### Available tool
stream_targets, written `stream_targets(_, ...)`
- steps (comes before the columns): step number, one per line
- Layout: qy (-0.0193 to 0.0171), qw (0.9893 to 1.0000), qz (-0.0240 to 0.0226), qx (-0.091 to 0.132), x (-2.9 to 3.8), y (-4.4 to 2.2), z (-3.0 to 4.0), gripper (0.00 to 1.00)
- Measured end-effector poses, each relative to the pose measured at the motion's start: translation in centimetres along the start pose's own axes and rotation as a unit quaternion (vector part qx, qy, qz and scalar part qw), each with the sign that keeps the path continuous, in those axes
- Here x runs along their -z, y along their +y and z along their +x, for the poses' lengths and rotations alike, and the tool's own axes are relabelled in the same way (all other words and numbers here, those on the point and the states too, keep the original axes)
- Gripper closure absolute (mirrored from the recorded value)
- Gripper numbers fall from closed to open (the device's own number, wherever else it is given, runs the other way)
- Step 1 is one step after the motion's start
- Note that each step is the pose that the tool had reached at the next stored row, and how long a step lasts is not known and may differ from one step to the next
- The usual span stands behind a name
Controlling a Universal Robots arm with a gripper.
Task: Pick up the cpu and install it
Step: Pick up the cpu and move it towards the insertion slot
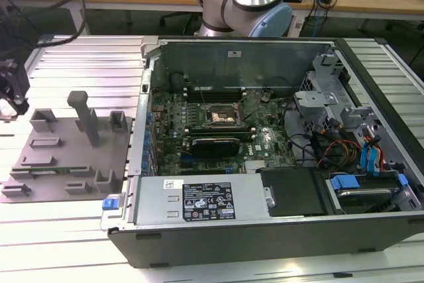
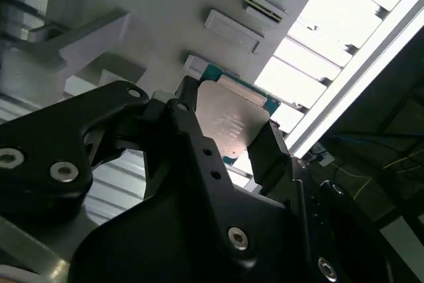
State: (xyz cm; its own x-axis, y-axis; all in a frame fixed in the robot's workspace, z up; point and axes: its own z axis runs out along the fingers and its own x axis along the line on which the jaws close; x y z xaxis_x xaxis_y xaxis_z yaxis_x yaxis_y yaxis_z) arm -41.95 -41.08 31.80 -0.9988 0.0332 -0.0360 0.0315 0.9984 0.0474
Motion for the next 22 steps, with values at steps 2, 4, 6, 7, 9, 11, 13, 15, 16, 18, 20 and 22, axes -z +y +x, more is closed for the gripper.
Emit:
stream_targets(2, 0.0000, 1.0000, 0.0000, 0.000, 1.34, 0.07, -0.05, 0.45)
stream_targets(4, 0.0000, 1.0000, 0.0000, 0.000, 2.40, 0.12, -0.09, 0.45)
stream_targets(6, 0.0000, 1.0000, 0.0000, 0.000, 3.57, 0.17, -0.13, 0.45)
stream_targets(7, 0.0000, 1.0000, 0.0000, 0.000, 4.06, 0.19, -0.15, 0.45)
stream_targets(9, 0.0000, 1.0000, 0.0000, 0.000, 5.17, 0.25, -0.19, 0.45)
stream_targets(11, 0.0000, 1.0000, 0.0000, 0.000, 6.86, 0.33, -0.25, 0.45)
stream_targets(13, 0.0000, 1.0000, 0.0000, 0.000, 8.13, 0.39, -0.29, 0.45)
stream_targets(15, -0.0001, 1.0000, -0.0001, 0.000, 8.29, 0.40, -0.30, 0.45)
stream_targets(16, -0.0001, 1.0000, -0.0001, 0.000, 8.29, 0.40, -0.30, 0.45)
stream_targets(18, 0.0000, 1.0000, -0.0001, 0.000, 8.30, 0.40, -0.30, 0.45)
stream_targets(20, 0.0000, 1.0000, -0.0001, 0.000, 8.31, 0.40, -0.33, 0.45)
stream_targets(22, 0.0001, 1.0000, -0.0001, 0.000, 8.29, 0.42, -0.99, 0.45)
